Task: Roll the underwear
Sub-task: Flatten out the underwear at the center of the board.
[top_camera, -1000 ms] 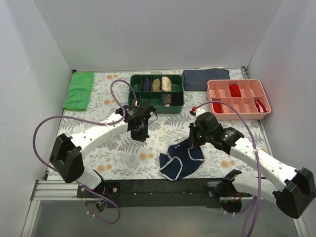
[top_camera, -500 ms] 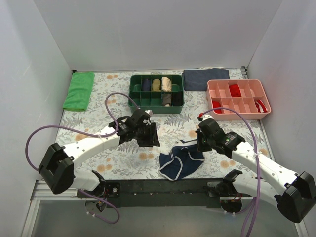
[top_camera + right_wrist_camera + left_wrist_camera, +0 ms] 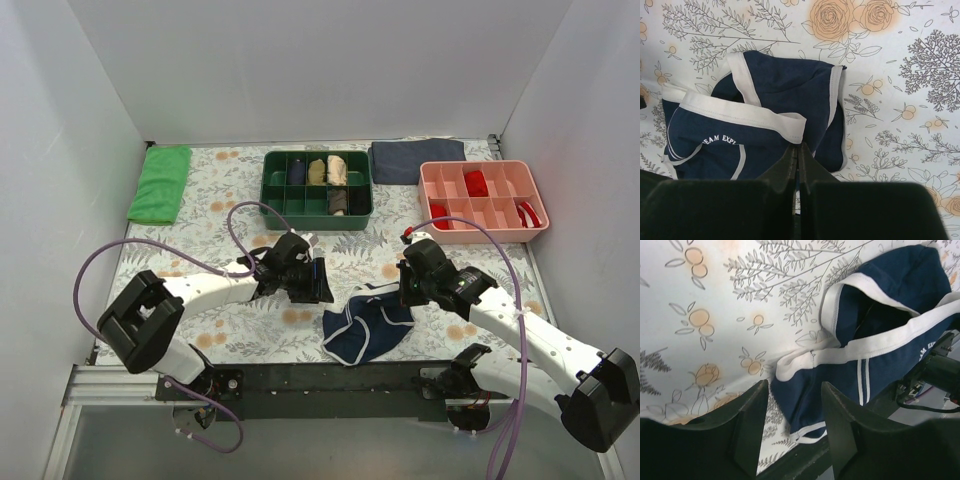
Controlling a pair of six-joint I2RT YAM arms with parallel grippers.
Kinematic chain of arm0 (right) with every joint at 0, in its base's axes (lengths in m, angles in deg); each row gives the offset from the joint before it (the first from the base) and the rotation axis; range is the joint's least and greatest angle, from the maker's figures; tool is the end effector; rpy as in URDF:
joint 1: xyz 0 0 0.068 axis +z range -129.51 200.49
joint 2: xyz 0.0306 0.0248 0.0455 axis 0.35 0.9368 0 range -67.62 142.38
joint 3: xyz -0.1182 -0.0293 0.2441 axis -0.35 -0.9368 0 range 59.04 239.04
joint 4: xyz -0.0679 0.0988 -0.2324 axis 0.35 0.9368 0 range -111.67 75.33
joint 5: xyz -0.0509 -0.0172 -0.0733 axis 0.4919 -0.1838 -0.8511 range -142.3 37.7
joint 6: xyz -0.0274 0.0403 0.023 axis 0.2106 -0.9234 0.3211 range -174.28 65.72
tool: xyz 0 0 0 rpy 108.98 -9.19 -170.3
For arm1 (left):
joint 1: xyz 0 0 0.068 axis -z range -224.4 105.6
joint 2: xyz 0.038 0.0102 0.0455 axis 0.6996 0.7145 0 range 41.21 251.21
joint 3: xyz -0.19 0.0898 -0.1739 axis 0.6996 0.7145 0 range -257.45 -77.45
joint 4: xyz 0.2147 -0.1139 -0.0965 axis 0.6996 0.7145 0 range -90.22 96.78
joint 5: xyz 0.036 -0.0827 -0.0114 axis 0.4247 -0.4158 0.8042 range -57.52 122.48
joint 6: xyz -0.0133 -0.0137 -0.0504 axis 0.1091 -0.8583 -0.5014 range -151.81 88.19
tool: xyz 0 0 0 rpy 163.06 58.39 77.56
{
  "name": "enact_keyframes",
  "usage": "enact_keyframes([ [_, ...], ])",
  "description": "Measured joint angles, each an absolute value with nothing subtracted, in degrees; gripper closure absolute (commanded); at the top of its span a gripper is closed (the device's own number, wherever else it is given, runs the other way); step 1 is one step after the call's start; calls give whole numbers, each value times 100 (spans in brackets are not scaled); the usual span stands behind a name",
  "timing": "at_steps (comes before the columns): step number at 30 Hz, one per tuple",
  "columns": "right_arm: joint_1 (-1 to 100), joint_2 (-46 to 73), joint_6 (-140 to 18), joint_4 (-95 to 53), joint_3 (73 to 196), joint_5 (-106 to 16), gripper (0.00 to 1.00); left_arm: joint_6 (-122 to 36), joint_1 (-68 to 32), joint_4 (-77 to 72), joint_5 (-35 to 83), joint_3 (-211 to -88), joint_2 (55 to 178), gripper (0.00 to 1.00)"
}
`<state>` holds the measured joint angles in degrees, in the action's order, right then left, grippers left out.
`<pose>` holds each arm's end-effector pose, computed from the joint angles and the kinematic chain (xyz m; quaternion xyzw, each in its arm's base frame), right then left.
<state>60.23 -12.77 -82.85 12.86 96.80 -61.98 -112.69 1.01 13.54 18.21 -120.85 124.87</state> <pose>0.1481 0.1154 0.2292 -0.0639 0.9393 0.1180 0.3158 0.1906 -0.2058 0.1755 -0.2510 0.9106 -0.3267 0.0331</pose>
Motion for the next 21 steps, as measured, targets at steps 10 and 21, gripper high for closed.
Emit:
enact_keyframes([
  [10, 5986, -1277, -8285, 1251, 9682, -6115, 95, -11169, 108, 761, 1776, -11939, 13061, 59],
  [21, 5971, -1277, -8298, 1242, 9682, -6106, 94, -11145, 171, 418, 1642, -11958, 13359, 100],
])
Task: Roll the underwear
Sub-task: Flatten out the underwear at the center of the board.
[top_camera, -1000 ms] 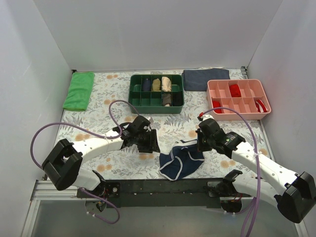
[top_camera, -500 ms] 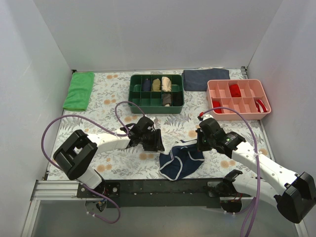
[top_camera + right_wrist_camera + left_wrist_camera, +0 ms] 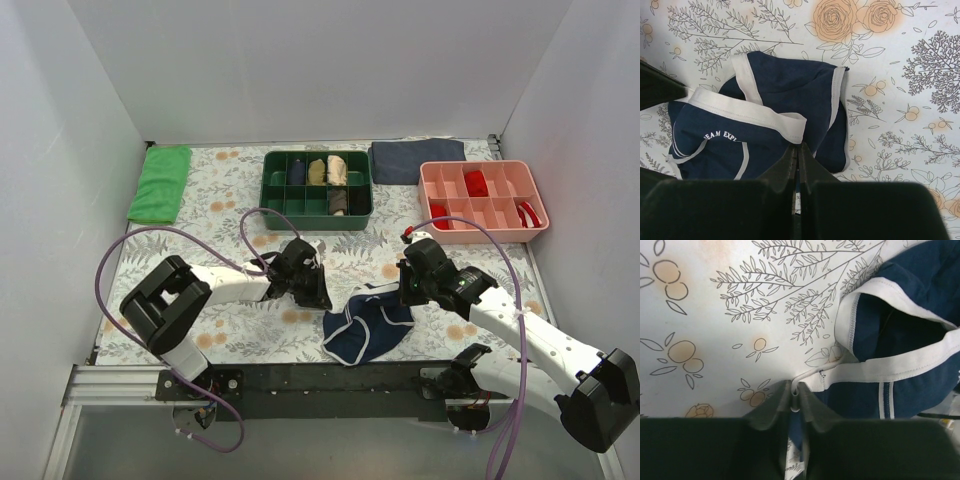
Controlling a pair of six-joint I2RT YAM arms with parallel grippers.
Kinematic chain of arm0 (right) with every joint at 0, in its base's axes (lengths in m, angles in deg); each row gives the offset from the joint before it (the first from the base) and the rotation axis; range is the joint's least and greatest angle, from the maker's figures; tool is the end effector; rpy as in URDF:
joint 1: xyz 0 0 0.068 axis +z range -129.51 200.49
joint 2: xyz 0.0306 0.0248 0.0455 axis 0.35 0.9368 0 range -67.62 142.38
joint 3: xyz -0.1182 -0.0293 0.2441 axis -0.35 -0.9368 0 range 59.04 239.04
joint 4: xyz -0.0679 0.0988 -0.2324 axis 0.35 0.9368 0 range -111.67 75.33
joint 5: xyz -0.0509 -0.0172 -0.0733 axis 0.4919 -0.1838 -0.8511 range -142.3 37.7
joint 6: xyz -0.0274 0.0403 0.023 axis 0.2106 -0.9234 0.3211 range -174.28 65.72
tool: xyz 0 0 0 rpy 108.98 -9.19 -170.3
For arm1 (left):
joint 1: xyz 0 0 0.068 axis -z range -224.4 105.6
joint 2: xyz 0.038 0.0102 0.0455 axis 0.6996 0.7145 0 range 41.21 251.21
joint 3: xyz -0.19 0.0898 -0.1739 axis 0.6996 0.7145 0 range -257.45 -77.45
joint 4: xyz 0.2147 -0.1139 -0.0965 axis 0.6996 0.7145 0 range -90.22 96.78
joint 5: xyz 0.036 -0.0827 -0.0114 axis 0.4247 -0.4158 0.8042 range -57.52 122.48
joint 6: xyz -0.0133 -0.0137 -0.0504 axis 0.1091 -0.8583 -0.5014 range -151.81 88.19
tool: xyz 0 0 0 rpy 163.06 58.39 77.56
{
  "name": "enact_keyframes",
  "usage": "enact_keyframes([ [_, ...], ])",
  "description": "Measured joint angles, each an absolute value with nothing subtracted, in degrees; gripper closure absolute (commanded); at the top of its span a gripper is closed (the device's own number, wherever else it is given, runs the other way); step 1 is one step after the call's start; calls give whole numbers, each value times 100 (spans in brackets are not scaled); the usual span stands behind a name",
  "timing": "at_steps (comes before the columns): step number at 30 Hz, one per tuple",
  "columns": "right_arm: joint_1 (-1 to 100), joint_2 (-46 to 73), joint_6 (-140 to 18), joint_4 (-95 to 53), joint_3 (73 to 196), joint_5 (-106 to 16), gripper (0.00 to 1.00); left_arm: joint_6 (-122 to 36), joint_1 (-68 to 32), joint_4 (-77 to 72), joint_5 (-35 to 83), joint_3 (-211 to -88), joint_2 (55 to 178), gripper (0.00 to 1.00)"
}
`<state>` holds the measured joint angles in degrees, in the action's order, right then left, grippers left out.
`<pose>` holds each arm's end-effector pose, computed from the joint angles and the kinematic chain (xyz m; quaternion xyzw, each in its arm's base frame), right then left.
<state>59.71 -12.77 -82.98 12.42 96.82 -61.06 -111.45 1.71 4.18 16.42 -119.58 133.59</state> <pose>0.1494 0.1149 0.2298 -0.0609 0.9387 0.1255 0.3152 0.1984 -0.2204 0.1389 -0.2316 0.9156 -0.3282 0.0187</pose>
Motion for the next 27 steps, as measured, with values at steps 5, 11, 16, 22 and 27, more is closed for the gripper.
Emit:
enact_keyframes([
  [5, 5960, -1273, -8303, 1211, 9682, -6090, 94, -11247, 210, 462, 1690, -12033, 13446, 100],
  [11, 5949, -897, -8368, 610, 9682, -5771, 4, -10963, -133, 2088, 2986, -12465, 12972, 100],
  [16, 5949, -1006, -8456, 475, 9684, -5747, 3, -10670, -824, 2672, 3550, -12520, 12548, 100],
  [22, 5947, -1579, -8596, 337, 9337, -5741, 12, -10436, -972, 2866, 3616, -12675, 12771, 100],
  [27, 5870, -857, -8613, 95, 9322, -5645, 35, -10283, -979, 2938, 3631, -12754, 12812, 100],
])
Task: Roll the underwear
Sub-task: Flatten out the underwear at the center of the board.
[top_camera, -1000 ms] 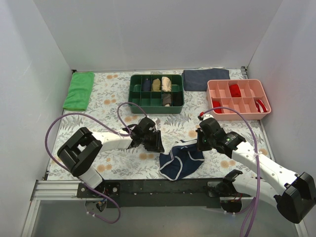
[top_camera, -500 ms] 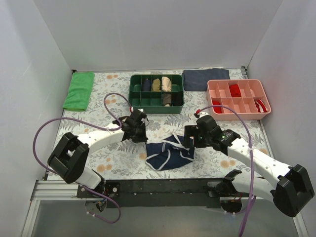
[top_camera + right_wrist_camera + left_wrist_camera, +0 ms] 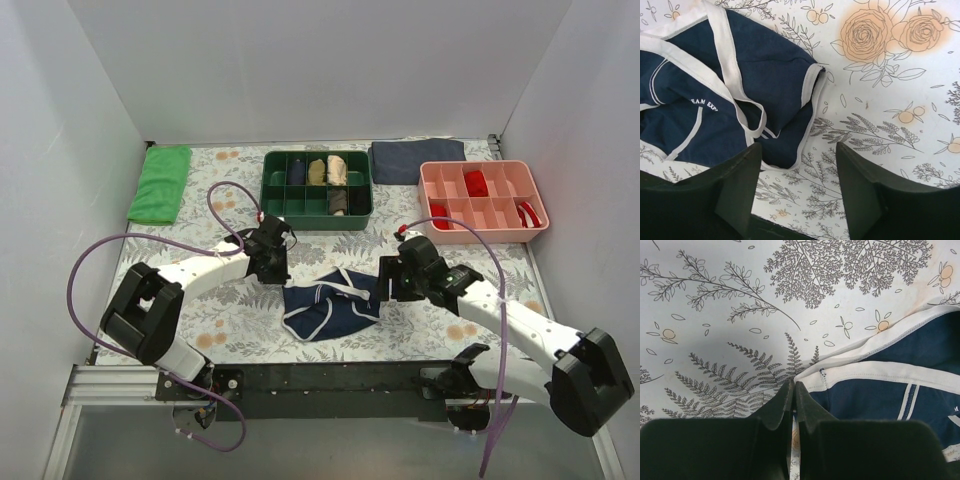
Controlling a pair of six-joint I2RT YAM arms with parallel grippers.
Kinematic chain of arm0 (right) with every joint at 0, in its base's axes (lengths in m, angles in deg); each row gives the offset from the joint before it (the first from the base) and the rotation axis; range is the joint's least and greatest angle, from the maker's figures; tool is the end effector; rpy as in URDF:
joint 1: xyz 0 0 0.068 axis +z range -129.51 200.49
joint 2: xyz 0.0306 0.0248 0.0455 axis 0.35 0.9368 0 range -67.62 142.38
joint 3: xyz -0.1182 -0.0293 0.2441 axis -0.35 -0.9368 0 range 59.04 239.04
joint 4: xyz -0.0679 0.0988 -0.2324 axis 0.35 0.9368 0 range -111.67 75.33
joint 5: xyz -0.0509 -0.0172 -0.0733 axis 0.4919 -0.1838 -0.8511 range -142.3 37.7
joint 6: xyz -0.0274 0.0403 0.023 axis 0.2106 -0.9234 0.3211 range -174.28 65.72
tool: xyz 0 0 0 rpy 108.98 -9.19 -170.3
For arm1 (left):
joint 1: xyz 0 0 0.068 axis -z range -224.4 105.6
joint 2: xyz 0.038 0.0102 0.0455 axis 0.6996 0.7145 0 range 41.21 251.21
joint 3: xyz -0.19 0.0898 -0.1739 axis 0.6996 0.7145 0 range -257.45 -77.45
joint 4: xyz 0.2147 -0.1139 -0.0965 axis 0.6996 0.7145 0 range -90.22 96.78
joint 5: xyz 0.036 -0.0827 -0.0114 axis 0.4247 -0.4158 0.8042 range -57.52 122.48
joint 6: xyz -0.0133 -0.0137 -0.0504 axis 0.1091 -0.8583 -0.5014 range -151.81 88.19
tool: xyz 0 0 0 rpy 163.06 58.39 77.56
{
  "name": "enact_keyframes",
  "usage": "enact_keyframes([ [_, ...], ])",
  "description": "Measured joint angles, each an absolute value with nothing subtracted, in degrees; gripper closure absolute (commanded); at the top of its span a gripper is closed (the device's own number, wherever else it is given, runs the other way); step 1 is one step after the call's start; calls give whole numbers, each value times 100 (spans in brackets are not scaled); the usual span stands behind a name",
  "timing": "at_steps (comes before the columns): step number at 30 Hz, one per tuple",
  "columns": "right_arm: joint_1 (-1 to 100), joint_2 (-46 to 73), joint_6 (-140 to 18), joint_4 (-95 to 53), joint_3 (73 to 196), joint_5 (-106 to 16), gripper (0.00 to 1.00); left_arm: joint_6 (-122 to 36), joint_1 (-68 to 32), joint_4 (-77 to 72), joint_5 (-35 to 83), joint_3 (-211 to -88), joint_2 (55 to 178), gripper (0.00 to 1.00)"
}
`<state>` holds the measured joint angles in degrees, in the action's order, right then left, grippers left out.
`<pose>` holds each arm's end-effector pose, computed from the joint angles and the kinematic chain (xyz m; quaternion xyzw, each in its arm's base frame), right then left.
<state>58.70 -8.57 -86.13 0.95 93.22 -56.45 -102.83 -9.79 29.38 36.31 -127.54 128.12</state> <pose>0.1633 0.1253 0.2106 -0.0385 0.9306 0.1804 0.3160 0.2332 -0.1580 0.1779 -0.3122 0.9273 -0.1429 0.1495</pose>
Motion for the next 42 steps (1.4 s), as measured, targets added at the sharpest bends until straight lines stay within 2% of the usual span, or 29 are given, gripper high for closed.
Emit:
enact_keyframes([
  [1, 5857, -717, -8598, 75, 9361, -5607, 42, -10268, -979, 2949, 3633, -12767, 12817, 100],
  [8, 5822, 535, -8336, -100, 10574, -5201, 48, -10189, -979, 2956, 3636, -12822, 12825, 100],
  [10, 5846, 756, -8250, -111, 10847, -5179, 57, -10189, -979, 2956, 3631, -12822, 12825, 100],
  [11, 5851, 863, -8215, -104, 10963, -5183, 57, -10189, -979, 2954, 3629, -12822, 12828, 100],
  [25, 6157, 1342, -7977, 435, 11050, -5315, 56, -10218, -979, 2923, 3491, -12822, 12845, 100],
  [42, 6406, 1672, -8062, 409, 10884, -5026, 54, -10253, -979, 2886, 3397, -12819, 12867, 100],
])
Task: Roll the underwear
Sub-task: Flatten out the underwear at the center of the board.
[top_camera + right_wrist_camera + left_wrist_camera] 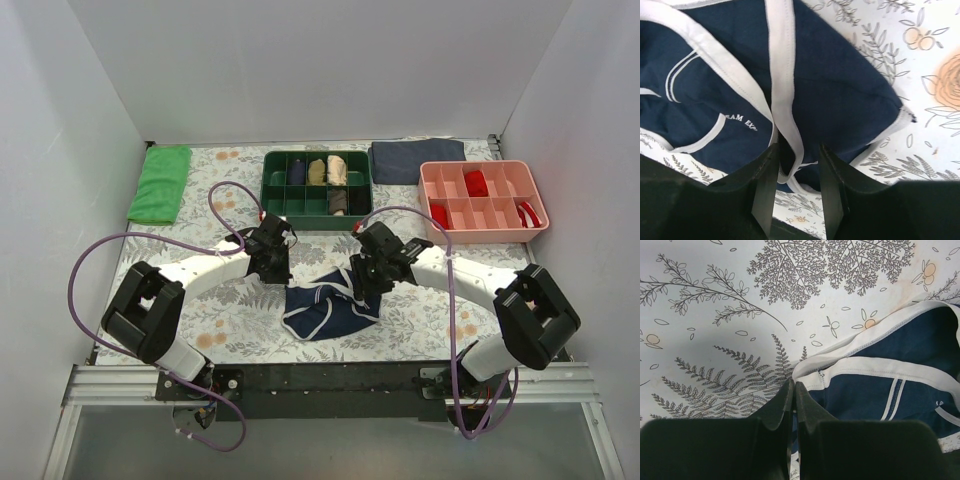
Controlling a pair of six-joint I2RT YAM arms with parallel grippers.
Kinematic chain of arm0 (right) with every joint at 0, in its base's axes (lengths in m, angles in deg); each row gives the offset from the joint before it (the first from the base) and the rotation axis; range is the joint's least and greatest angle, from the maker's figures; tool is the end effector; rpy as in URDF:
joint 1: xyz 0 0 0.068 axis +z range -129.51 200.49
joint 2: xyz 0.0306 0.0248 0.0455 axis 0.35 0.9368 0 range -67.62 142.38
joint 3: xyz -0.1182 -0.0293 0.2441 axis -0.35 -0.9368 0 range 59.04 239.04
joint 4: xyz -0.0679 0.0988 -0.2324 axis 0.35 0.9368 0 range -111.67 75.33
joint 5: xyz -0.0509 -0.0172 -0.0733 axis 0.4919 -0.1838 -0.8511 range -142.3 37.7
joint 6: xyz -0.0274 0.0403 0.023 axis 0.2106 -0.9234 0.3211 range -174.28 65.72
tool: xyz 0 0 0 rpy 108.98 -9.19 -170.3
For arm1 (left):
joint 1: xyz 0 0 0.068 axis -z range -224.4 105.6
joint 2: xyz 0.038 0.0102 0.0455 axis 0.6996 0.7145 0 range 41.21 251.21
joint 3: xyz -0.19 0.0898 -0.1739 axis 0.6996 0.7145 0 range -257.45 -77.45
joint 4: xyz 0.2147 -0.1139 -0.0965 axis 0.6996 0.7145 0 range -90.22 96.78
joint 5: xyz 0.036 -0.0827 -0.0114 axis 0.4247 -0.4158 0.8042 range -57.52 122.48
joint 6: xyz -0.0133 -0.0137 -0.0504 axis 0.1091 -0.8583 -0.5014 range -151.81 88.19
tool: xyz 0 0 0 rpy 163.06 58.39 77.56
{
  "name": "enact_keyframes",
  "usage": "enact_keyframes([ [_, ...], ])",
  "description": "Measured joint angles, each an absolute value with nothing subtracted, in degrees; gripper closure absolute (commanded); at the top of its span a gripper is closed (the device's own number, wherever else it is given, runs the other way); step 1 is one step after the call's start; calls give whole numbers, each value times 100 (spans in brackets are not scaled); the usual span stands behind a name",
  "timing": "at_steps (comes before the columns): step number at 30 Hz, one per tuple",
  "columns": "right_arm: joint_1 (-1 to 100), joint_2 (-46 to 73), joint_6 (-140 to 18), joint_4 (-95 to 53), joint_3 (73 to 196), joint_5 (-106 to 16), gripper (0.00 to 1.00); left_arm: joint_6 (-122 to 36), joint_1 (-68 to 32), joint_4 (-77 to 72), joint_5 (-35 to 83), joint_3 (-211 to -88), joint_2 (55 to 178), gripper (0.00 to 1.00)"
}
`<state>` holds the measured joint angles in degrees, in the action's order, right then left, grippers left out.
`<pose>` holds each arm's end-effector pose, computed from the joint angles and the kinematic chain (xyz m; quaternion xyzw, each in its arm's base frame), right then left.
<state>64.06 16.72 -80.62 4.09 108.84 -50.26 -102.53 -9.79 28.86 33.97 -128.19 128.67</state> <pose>0.2050 0.1968 0.1916 -0.1492 0.9549 0.1610 0.2002 0.2356 -0.1614 0.1788 -0.3056 0.9287 -0.1589 0.1372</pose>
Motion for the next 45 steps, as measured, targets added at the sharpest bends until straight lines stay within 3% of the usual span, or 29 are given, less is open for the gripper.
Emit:
enact_keyframes([
  [9, 6714, 1825, -8128, 394, 10884, -5054, 56, -10272, -979, 2844, 3343, -12819, 12867, 100],
  [19, 6867, 1923, -8244, 562, 10886, -5583, 99, -10275, -979, 2844, 3340, -12815, 12867, 100],
  [31, 6889, 802, -8285, 1137, 11144, -6195, 99, -10233, -979, 3203, 3511, -12931, 12565, 100],
  [45, 6891, -733, -8351, 1727, 11752, -6672, 99, -9971, -979, 4435, 4064, -15066, 11556, 100],
])
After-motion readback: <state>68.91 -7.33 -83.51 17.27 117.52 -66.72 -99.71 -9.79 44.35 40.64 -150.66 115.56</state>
